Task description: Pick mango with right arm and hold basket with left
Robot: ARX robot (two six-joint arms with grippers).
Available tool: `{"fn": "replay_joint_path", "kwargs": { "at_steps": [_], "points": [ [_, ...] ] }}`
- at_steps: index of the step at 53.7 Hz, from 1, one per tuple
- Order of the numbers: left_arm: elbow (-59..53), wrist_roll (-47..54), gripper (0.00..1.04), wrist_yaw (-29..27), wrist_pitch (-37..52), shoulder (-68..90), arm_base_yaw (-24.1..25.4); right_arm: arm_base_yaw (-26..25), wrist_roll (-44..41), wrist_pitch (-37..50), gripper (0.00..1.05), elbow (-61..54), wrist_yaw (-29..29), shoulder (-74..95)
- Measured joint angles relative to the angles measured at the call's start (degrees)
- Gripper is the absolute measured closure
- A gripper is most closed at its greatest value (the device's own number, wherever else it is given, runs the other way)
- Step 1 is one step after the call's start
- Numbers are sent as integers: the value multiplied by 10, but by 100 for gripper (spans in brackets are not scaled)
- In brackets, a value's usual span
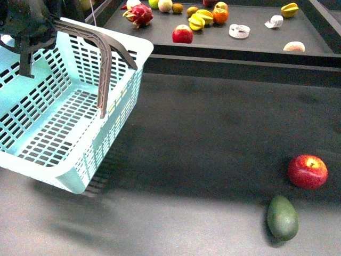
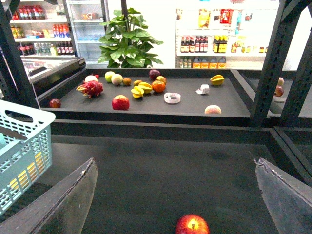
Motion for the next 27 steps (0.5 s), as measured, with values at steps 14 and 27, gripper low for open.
{"fn": "replay_joint_path", "kwargs": {
  "at_steps": [14, 27],
  "points": [
    [28, -30, 97, -4, -15, 53, 9, 0, 0, 0, 8, 0, 0, 0],
    [49, -53, 97, -9, -23, 78, 13, 0, 0, 0, 8, 0, 0, 0]
  ]
}}
